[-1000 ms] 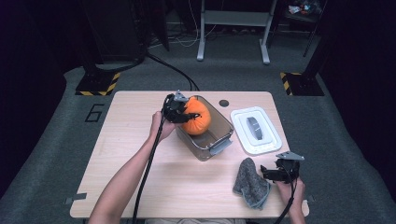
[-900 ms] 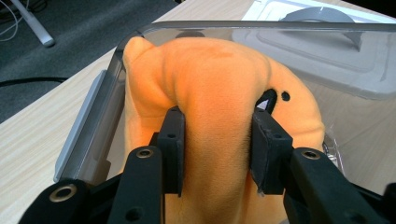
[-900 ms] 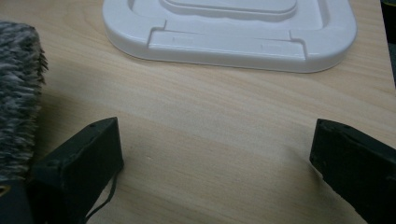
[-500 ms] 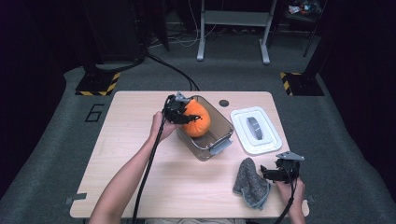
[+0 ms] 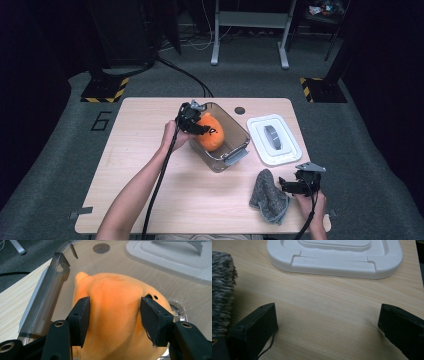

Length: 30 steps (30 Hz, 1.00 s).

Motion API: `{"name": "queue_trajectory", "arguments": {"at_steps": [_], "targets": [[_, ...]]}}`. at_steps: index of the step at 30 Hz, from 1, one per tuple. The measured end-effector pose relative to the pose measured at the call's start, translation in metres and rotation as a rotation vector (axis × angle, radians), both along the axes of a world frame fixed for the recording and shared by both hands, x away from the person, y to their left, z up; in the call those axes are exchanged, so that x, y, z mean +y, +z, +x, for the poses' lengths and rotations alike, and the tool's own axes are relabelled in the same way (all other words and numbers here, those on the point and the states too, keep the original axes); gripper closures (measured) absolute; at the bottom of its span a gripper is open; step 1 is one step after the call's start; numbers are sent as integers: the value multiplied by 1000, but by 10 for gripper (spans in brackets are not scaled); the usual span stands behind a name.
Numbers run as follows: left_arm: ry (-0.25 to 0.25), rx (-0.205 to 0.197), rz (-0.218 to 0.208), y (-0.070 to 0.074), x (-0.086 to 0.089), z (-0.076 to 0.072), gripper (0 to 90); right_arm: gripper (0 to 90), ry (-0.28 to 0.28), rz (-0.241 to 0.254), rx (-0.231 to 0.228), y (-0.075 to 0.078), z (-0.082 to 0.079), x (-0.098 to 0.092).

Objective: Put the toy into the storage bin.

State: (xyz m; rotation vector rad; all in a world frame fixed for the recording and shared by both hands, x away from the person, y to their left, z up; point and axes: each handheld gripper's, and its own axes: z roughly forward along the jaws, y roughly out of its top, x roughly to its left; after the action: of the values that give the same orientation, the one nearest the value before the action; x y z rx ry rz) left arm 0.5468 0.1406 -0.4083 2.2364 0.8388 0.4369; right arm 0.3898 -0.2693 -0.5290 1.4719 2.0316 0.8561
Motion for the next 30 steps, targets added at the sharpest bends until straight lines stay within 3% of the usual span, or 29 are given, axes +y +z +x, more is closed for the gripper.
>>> {"name": "queue_trajectory", "arguments": {"at_steps": [6,13,21,30], "targets": [[18,-17,-22,5,5,-2,407,15,1,0,0,0,0,0],[32,-30,-66,14,16,-7,299,15,-1,1,1,0,0,0],[20,-62,-94,24,28,-19,208,15,1,5,7,0,1,-1],[31,-90,-125,24,49,-36,158,15,0,12,16,0,1,-1]]}}
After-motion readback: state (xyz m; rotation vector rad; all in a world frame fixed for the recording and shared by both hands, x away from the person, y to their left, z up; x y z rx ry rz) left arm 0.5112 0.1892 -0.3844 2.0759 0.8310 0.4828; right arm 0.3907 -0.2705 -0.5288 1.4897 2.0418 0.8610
